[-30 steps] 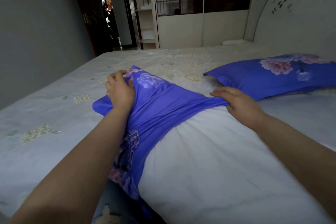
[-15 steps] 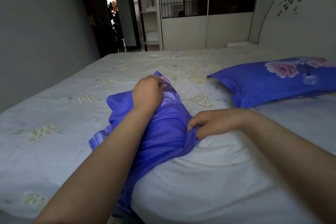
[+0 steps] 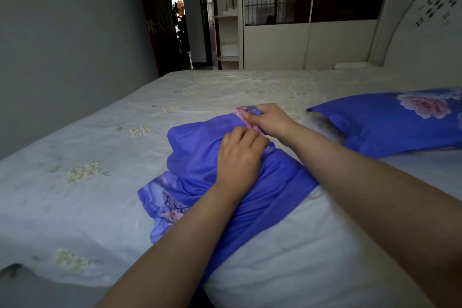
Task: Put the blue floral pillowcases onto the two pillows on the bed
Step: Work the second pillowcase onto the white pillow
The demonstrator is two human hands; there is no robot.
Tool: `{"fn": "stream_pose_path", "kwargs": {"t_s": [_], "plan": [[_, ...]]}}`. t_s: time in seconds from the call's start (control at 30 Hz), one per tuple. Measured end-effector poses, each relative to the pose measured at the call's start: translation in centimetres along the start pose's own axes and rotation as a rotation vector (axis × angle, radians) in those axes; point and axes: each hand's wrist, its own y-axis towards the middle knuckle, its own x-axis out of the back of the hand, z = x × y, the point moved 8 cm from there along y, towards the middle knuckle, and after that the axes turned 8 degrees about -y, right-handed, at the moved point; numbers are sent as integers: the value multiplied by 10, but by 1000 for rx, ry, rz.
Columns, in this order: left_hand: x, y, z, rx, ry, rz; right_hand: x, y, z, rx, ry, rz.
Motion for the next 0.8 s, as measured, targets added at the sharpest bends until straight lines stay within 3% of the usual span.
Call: {"fn": "stream_pose_path", "kwargs": {"t_s": [0.1, 0.17, 0.27, 0.37, 0.53, 0.8], "plan": [[2, -13, 15, 155, -109, -30, 29, -3, -20, 52, 320, -464], [-2, -20, 27, 260, -147, -15, 40, -17, -33, 40, 374, -632], [-6, -23, 38, 362, -100, 24, 24, -20, -52, -69, 497, -465], [-12, -25, 51, 500, -79, 55, 6, -23, -82, -204, 288, -259], [-16, -22, 54, 529, -70, 152, 18, -43, -78, 70, 53, -65], [3, 25, 39, 329, 84, 96, 5, -62, -51, 476, -255, -80]]}}
